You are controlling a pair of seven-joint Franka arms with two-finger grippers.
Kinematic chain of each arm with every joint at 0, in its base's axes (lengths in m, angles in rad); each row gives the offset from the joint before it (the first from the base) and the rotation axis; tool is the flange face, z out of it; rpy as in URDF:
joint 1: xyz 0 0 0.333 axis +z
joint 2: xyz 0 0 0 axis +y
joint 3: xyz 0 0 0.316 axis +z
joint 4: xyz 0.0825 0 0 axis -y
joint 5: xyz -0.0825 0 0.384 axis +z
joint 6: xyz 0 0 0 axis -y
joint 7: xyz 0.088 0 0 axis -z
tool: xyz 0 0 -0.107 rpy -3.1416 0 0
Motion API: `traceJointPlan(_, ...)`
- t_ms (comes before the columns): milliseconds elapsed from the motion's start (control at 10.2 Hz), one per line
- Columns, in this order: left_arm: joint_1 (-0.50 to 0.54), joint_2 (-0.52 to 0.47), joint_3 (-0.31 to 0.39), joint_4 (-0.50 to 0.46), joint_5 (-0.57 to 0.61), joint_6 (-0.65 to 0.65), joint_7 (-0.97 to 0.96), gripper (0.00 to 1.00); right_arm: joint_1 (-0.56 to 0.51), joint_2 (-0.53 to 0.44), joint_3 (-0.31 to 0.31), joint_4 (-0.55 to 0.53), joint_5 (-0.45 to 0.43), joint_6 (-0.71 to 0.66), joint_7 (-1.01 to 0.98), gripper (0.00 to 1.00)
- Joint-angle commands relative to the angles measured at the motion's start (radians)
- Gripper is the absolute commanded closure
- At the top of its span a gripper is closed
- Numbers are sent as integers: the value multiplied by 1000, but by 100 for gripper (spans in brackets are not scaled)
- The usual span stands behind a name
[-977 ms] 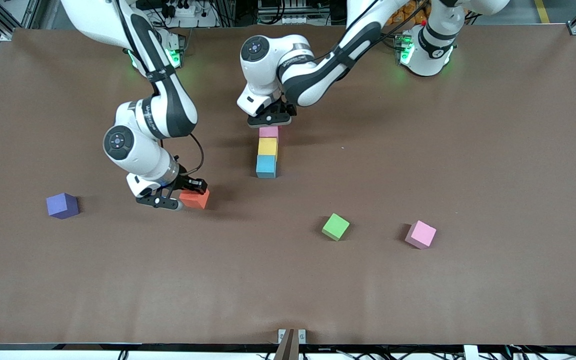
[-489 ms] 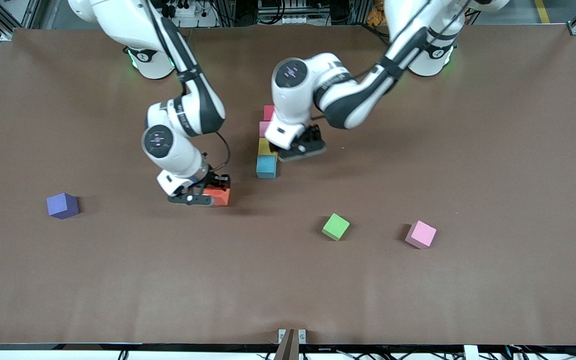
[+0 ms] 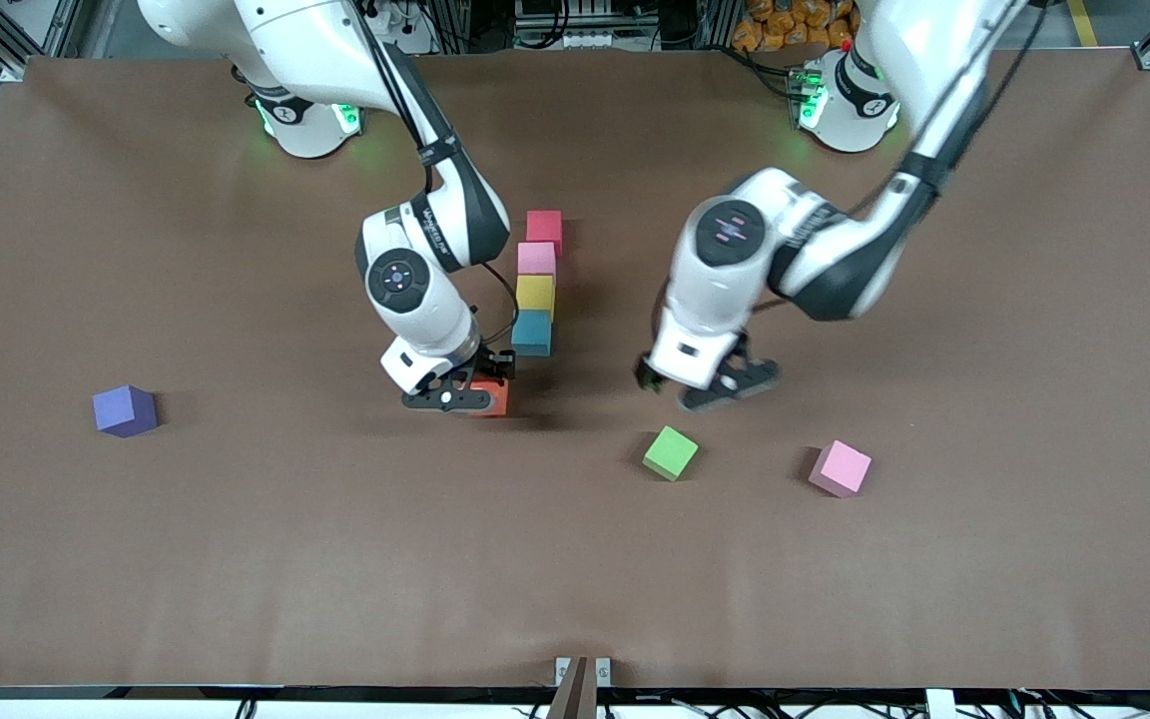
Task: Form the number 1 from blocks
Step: 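Place the orange cube against cyan while the left gripper reaches the pink cube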
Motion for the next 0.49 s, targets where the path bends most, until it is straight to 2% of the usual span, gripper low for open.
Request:
traceJointPlan(0,111,-15,-11,7,3,-18,153,0,41,64,-13,89,19,-17,74,47)
traceJointPlan(293,278,-32,-20,23,-31,-41,399,0,67,72,-11,94,22,-17,84,47)
traceJointPlan(391,314,-33,-20,58,-43,-62,500,0,79,72,-7,83,20,-17,87,47)
